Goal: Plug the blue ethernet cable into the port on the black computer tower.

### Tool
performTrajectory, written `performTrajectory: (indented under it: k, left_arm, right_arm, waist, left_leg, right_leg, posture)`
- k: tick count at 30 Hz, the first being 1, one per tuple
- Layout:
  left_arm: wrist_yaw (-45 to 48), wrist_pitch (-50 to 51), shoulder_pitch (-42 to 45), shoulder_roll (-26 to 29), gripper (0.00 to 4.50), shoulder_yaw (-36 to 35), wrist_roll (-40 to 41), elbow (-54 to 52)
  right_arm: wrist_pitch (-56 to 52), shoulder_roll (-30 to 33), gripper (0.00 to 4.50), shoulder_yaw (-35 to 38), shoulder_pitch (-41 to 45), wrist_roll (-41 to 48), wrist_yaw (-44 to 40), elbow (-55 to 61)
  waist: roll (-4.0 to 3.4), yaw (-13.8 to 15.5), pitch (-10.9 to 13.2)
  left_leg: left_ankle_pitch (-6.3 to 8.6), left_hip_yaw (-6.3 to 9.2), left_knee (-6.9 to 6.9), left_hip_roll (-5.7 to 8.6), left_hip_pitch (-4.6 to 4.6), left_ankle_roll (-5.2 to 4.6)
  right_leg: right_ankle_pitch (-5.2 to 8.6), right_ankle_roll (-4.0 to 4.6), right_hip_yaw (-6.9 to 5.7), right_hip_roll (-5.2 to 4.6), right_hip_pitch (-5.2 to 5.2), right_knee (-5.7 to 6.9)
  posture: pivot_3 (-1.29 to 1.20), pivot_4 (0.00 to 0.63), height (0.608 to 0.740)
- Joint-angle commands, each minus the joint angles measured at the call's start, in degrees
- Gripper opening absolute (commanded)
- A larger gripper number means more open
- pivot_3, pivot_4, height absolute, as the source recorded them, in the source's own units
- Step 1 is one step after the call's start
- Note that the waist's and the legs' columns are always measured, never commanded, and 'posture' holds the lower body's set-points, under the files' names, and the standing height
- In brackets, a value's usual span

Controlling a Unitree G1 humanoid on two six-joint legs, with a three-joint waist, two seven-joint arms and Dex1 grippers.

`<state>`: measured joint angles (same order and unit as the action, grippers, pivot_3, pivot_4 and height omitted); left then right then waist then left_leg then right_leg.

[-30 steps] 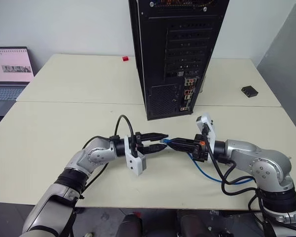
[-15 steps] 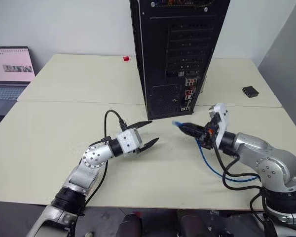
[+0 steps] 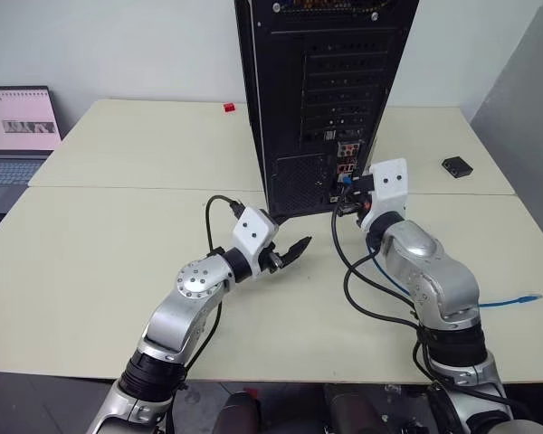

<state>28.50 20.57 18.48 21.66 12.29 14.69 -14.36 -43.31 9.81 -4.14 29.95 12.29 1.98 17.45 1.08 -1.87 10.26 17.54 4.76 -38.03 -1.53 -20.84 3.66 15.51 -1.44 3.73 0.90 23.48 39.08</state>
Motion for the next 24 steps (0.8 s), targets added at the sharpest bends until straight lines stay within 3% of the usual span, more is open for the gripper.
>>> performTrajectory:
  k: [1, 24]
  left_arm:
    - [-1.5, 0.8, 1.6, -1.0, 3.29, -1.2, -1.2, -2.6]
    - [-1.6, 2.4, 3.0, -2.5, 3.29, 0.1, -5.4, -3.1]
  right_arm:
    - [2.3, -1.8, 0.01, 0.2, 2.2, -2.8, 2.1, 0.1]
    - [5.5, -7.3, 0.01, 2.8, 4.7, -6.0, 2.3, -6.7]
  waist:
    - [0.0, 0.0, 0.0]
    - [0.0, -0.1, 0.0]
  left_leg:
    - [0.0, 0.0, 0.0, 0.0, 0.0, 0.0]
    - [0.0, -0.05, 0.01, 0.0, 0.01, 0.0]
  right_leg:
    - [0.0, 0.0, 0.0, 0.0, 0.0, 0.0]
    - [0.0, 0.01, 0.05, -0.01, 0.01, -0.01]
  posture:
    - [0.0, 0.15, 0.74]
    - [0.0, 0.15, 0.74]
